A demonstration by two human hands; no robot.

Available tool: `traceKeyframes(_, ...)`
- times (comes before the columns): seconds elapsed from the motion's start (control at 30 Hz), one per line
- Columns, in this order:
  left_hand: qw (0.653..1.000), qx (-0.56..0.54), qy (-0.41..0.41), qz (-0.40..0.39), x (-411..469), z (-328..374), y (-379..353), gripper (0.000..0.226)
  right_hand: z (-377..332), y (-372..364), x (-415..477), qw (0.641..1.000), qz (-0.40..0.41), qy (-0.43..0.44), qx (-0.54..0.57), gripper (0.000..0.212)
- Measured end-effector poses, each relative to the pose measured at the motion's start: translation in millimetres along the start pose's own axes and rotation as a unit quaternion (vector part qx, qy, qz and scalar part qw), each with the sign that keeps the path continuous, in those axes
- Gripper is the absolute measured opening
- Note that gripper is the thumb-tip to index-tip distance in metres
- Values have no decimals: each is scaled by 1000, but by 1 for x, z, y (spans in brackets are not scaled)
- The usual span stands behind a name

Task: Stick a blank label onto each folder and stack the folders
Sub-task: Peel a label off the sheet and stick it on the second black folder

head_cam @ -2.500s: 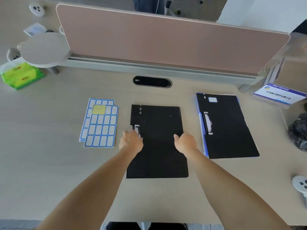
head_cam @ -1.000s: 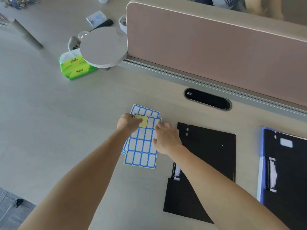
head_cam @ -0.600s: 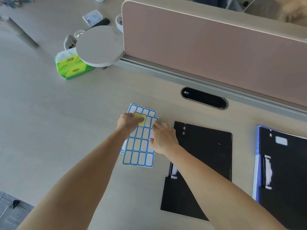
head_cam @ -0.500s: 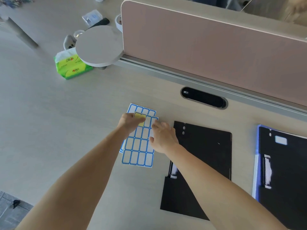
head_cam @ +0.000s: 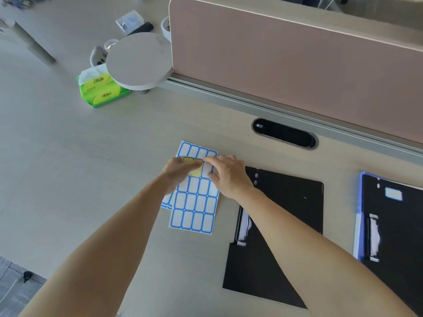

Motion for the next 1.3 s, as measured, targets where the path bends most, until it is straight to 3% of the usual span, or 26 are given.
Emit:
traceKeyframes(0.1, 1000, -17, -7, -12, 1, 2, 0, 51, 2, 6, 5, 999, 7, -3, 47, 40)
traceKeyframes(0.2, 998, -42, 4, -38, 3, 3, -2, 33, 9, 11, 10, 993, 33, -20, 114, 29)
traceKeyframes(0.33, 998, -36, -4, -45, -1, 8, -5, 29, 11, 13, 12, 989, 20, -27, 141, 26)
traceKeyframes(0.57, 994, -15, -93, 50, -12, 21, 0, 14, 7, 11, 13, 988, 5, -26, 154, 31)
traceKeyframes(0.7, 981, 109, -145, 66, -18, 30, 0, 19, 8, 8, 11, 989, 11, -26, 147, 21)
traceKeyframes(0.87, 977, 180, -106, 37, -13, 35, -2, 17, 8, 8, 4, 989, 26, -22, 144, 29)
traceKeyframes(1.03, 989, 131, -61, 35, -10, 40, -1, 14, 4, 6, 0, 998, 21, 6, 56, 37)
traceKeyframes(1.3, 999, 40, -22, 16, -13, 33, -2, 22, 6, 9, 0, 994, 38, 14, 102, 27)
Point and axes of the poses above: each hand's wrist, its own x-axis towards the middle knuckle, its own y-axis out of the back of the hand, z = x × y, the point moved 5 cm from there along x, towards the middle knuckle, and after that the axes turned 6 degrees about -z, right-handed, at the moved point
